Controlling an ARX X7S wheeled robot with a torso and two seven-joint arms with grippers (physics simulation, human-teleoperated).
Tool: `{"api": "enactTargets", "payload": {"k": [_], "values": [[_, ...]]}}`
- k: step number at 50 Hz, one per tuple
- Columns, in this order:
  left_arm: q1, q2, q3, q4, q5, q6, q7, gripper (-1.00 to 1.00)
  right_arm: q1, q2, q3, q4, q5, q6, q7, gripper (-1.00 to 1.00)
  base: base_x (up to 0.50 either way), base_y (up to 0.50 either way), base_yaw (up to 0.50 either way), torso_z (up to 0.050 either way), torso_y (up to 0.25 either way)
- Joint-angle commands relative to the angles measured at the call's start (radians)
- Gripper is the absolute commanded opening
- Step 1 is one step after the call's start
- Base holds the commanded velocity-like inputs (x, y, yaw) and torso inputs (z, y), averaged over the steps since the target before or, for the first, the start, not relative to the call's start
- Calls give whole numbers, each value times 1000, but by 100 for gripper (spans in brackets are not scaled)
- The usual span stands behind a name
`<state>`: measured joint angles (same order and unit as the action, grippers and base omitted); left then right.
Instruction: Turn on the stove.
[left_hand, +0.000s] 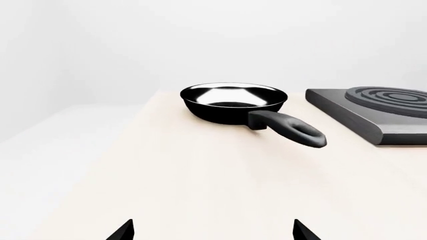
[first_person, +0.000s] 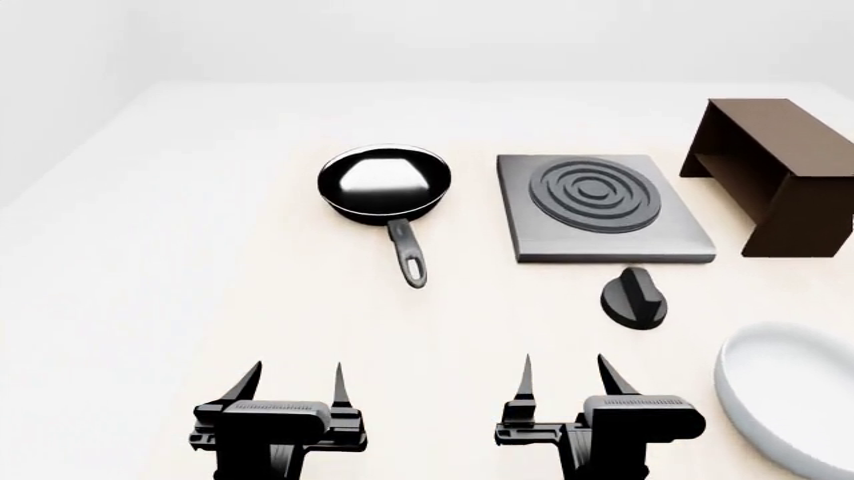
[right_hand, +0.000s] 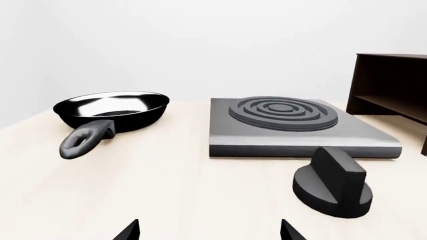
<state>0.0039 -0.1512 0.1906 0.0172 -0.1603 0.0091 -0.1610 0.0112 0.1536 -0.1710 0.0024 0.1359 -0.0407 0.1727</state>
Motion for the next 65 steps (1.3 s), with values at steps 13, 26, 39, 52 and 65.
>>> {"api": "enactTargets", "payload": {"k": [13, 26, 39, 52, 65], "values": [[0, -14, 16, 6, -12, 1, -15, 100, 1, 12, -12, -2, 17, -5, 15, 100, 205, 83, 0, 0, 0], [-3, -23, 24, 20, -21, -9, -22, 100, 36, 39, 22, 5, 46, 32, 31, 100, 0, 0, 0, 0, 0], [-8, -29, 27, 3, -31, 2, -24, 100, 138, 69, 54, 73, 76, 80, 26, 100, 0, 0, 0, 0, 0], [-9, -32, 34, -9, -35, 12, -30, 100, 236, 73, 79, 254, 105, 48, -1, 100, 0, 0, 0, 0, 0], [-5, -37, 40, -7, -42, 15, -37, 100, 347, 72, 89, 452, 116, 12, -31, 100, 0, 0, 0, 0, 0]]}}
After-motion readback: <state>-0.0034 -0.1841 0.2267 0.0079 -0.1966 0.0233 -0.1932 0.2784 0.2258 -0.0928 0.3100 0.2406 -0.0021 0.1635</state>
